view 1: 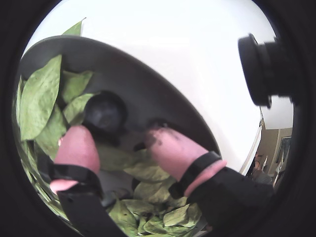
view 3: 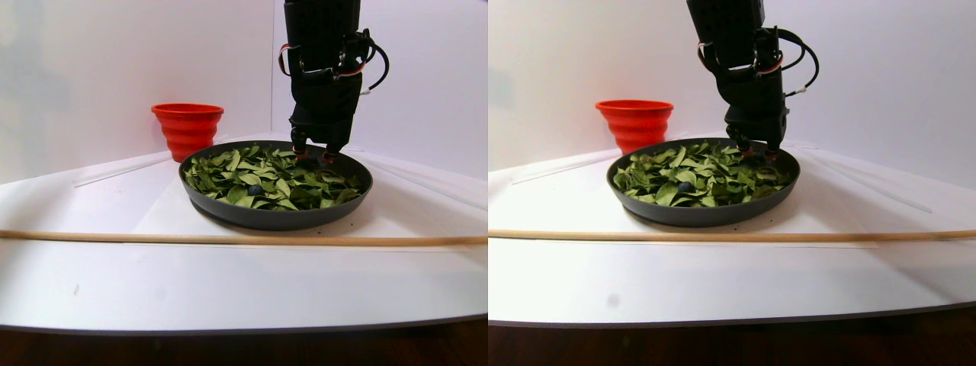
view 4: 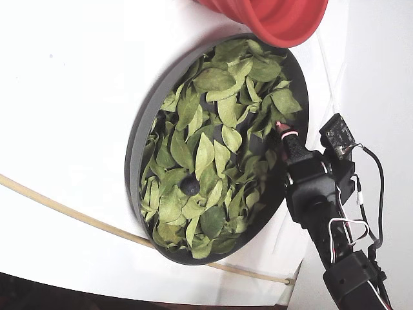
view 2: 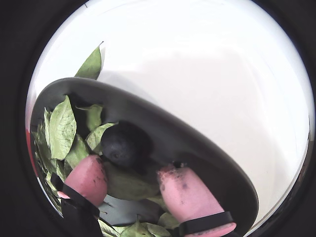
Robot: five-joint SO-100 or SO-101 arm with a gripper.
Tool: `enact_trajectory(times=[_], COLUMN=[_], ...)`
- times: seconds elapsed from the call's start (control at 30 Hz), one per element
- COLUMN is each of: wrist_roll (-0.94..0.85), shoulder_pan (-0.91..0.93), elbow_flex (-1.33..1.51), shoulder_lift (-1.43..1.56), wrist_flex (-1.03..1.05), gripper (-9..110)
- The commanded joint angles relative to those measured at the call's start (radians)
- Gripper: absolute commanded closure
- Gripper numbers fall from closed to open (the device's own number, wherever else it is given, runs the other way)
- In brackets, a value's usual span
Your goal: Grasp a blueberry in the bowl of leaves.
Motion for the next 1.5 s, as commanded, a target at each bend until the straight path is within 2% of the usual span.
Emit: enact_trajectory(times=[0.0,1.47], wrist_roll=[0.009,0.031], shoulder_pan=[0.038,0.038], elbow_flex=[-0.060,-0.130], shoulder_lift=[0.025,-0.069], wrist_flex=[-0.009,-0.028], gripper=[80,84])
